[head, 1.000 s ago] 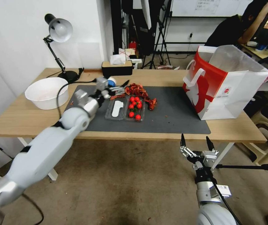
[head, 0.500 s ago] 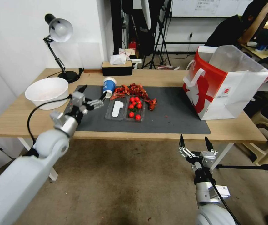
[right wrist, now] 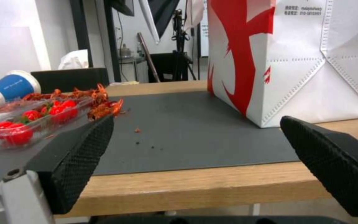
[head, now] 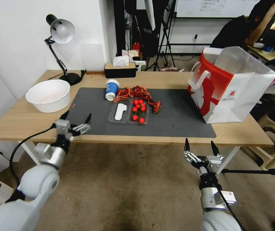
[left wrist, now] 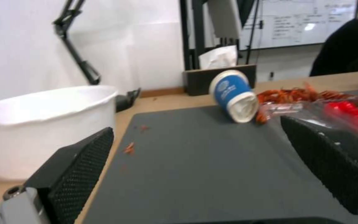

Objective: Pick up the trash from the table and place it into the takeout bag.

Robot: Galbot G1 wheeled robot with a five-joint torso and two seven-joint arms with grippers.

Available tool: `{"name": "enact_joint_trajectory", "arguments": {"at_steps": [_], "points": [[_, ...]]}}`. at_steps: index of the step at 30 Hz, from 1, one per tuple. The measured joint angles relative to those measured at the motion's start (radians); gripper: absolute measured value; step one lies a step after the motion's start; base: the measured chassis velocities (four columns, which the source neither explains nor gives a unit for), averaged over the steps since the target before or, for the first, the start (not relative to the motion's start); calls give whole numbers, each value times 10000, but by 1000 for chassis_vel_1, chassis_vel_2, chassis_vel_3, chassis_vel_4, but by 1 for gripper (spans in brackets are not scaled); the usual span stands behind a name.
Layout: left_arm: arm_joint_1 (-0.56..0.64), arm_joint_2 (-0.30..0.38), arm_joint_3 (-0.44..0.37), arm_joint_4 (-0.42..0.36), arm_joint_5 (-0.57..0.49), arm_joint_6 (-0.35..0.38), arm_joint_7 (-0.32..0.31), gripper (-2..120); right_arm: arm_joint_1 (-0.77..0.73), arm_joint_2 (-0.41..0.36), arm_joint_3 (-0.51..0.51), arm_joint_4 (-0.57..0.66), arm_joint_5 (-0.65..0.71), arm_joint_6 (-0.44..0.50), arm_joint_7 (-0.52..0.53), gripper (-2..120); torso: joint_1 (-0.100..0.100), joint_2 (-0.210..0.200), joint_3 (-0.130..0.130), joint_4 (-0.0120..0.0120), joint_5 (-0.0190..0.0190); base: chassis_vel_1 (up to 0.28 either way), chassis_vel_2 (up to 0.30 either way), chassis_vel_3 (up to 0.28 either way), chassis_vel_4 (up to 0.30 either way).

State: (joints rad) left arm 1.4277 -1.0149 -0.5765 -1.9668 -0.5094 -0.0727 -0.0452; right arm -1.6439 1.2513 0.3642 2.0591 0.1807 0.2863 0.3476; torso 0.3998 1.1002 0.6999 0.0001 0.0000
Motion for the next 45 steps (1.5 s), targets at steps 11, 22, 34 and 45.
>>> {"name": "enact_joint_trajectory", "arguments": {"at_steps": [11, 22, 34, 45], "points": [[1386, -742, -786, 55, 526, -862, 82, 100, 23, 3, -49, -36, -2, 29, 14, 100, 2, -2, 1, 0, -1, 0, 0, 0, 0], [1707, -1042, -859, 335, 726, -1380, 286, 100, 17, 34, -108, -68, -3, 59, 17, 100, 2, -2, 1, -1, 0, 0, 0, 0, 0], [1694, -1099, -736, 585, 817, -1621, 354, 100, 6, 75, -128, -126, -22, 79, 26, 100, 2, -2, 1, -1, 0, 0, 0, 0, 0], [825, -860, -157, 461, 743, -1045, 302, 100, -17, 166, -133, -194, -84, 111, 29, 100, 2, -2, 1, 0, 0, 0, 0, 0, 0]]}}
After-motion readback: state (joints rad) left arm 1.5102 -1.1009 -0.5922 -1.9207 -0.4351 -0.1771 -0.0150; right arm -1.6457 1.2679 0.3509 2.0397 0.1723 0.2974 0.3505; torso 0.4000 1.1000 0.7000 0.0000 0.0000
